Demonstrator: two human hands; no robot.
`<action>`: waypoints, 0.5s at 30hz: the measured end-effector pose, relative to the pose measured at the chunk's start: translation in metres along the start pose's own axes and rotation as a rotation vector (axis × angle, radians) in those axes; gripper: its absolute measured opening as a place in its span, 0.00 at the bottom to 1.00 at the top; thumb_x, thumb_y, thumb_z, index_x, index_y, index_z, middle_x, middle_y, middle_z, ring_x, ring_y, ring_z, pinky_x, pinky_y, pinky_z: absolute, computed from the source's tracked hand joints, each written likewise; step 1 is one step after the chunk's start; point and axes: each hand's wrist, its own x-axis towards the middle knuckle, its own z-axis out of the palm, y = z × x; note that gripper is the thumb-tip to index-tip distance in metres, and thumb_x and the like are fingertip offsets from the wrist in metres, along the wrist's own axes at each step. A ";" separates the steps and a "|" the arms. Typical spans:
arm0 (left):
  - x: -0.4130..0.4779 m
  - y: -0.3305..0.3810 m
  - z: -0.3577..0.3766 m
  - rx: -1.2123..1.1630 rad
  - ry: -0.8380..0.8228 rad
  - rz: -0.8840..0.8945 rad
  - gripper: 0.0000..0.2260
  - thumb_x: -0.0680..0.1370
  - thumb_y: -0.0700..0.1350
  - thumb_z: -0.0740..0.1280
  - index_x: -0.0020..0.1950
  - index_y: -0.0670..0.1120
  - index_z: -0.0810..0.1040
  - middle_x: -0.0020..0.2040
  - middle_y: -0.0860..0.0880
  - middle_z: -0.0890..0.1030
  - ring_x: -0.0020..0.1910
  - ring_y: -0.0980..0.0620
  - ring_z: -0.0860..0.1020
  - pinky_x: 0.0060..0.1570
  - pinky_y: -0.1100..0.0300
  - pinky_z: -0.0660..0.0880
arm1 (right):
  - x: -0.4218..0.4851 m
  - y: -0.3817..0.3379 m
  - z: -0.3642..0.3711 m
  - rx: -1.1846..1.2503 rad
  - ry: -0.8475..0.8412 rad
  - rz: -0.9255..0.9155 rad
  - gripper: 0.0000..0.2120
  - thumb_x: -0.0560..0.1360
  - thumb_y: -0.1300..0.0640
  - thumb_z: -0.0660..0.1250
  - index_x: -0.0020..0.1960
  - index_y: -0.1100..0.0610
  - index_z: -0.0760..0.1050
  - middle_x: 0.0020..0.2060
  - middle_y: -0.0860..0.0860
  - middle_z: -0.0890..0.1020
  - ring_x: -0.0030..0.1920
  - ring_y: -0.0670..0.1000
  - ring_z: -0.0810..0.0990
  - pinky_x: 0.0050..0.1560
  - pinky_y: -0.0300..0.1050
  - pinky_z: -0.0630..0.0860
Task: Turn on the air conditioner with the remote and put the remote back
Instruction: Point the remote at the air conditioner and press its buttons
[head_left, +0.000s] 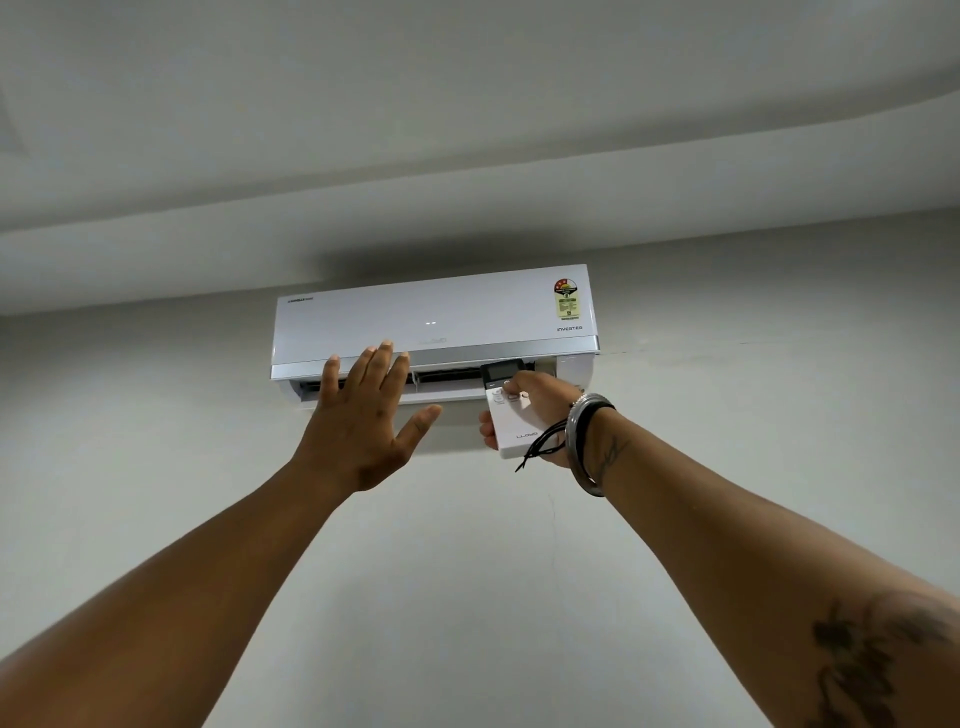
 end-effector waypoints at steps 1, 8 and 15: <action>0.000 0.000 0.000 0.000 0.000 -0.003 0.39 0.75 0.69 0.37 0.78 0.46 0.53 0.80 0.44 0.54 0.79 0.47 0.51 0.75 0.42 0.43 | 0.001 0.001 0.000 -0.001 -0.003 0.005 0.10 0.76 0.61 0.57 0.48 0.68 0.72 0.29 0.63 0.83 0.28 0.60 0.83 0.30 0.48 0.81; -0.003 -0.001 -0.001 -0.013 -0.001 -0.013 0.40 0.74 0.70 0.37 0.78 0.47 0.53 0.80 0.45 0.54 0.79 0.47 0.51 0.75 0.42 0.43 | 0.000 0.003 0.002 0.035 -0.013 0.024 0.11 0.76 0.62 0.56 0.52 0.68 0.70 0.29 0.63 0.82 0.27 0.60 0.82 0.28 0.50 0.81; -0.010 -0.008 0.001 -0.010 -0.030 -0.028 0.39 0.75 0.70 0.38 0.78 0.47 0.53 0.80 0.45 0.54 0.78 0.47 0.51 0.75 0.43 0.44 | 0.000 0.010 0.008 0.036 -0.010 0.035 0.10 0.77 0.62 0.56 0.51 0.68 0.70 0.30 0.63 0.82 0.27 0.60 0.82 0.29 0.49 0.81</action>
